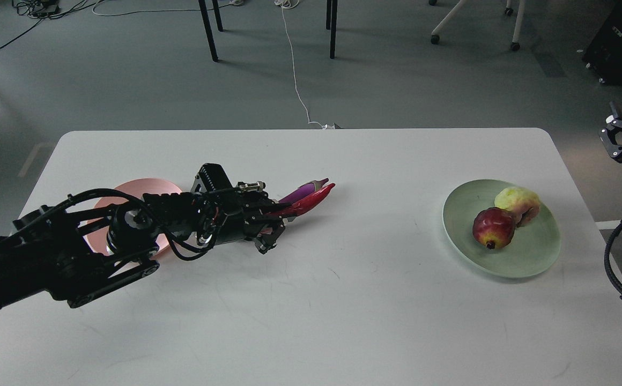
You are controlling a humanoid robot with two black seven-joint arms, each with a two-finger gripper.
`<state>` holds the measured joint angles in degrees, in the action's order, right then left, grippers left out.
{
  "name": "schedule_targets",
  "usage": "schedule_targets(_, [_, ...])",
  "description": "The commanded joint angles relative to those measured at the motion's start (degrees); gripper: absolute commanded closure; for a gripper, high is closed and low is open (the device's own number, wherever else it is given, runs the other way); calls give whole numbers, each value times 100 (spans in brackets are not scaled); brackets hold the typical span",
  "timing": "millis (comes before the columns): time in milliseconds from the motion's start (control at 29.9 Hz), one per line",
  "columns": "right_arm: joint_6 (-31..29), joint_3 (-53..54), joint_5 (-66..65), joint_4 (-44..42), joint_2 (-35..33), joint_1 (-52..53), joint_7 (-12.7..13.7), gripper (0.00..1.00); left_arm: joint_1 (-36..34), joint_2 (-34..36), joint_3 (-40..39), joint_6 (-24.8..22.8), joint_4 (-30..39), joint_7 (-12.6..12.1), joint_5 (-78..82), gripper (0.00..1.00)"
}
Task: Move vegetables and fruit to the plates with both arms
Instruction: 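Carry the chili to the pink plate and release it, then move the left gripper to the purple eggplant and grasp it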
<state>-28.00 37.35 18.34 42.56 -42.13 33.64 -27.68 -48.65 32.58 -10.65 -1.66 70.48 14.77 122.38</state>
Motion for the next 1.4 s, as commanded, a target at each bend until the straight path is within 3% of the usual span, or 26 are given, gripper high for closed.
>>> schedule_targets(0, [0,-8,-6,-46,12,-24,0,1,75,774,-156,25,80,17,-547,83])
schedule_targets(267, [0,-52,-15,-11,214,-6,0,1,724,1400,-77,78,-833,52,-1296,81])
schedule_targets(368, [0,-52,-15,-11,214,-6,0,1,909,1487,-77,87,-886,34,-1314,71])
schedule_targets(401, [0,-52,-24,-28,214,-6,0,1,953,1488,-77,87,-895,17,-1322,65])
schedule_targets(501, [0,-79,-24,-37,214,-15,0,1,980,1461,-86,87,-931,16,-1340,16])
schedule_targets(535, [0,-87,-24,-37,214,-24,0,1,971,1461,-121,78,-931,25,-1340,13])
schedule_targets(768, [0,-87,-24,-55,214,-33,8,1,437,1382,-104,-27,-895,-10,-1314,13])
schedule_targets(969, [0,-79,-33,-46,232,-33,8,1,-337,241,-68,-238,-904,-27,-1252,13])
schedule_targets(1103, [0,-79,-33,-46,232,-24,8,1,-706,-409,370,-379,-1079,-45,-954,13])
schedule_targets(1370, [0,-70,-33,-204,214,-41,8,1,-681,-1158,1012,-370,-1387,-45,-330,13])
